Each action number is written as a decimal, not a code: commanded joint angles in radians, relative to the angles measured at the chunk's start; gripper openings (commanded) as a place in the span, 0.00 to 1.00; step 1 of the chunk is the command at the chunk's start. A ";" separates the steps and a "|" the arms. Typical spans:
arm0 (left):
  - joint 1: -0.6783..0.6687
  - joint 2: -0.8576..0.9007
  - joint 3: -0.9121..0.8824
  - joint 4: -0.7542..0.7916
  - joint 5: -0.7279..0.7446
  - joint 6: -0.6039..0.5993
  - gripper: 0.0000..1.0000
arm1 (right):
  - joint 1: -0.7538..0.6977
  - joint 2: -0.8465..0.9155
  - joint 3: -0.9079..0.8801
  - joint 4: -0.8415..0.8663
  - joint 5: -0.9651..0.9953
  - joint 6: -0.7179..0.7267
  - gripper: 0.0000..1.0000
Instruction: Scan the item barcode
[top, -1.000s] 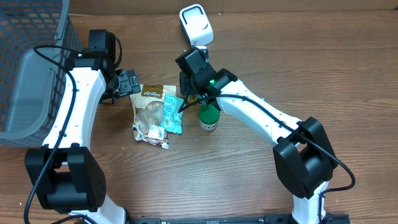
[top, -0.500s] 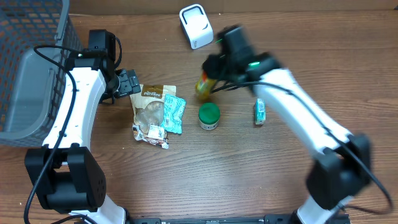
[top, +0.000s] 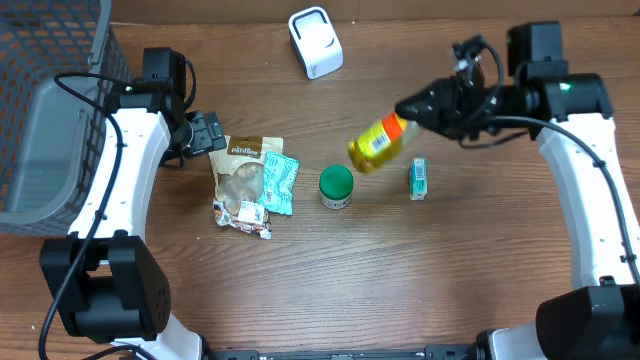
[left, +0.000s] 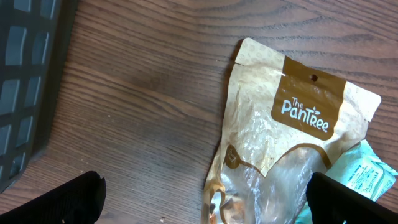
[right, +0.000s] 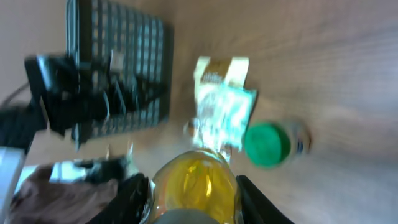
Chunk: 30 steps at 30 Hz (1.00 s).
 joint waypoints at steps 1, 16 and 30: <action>0.000 -0.019 0.014 0.001 -0.006 0.001 1.00 | -0.007 -0.011 0.008 -0.114 -0.121 -0.261 0.32; 0.000 -0.019 0.014 0.001 -0.005 0.001 1.00 | -0.004 -0.012 -0.015 -0.506 -0.354 -0.751 0.33; 0.000 -0.019 0.014 0.001 -0.005 0.001 0.99 | -0.004 -0.012 -0.266 -0.478 -0.476 -0.837 0.33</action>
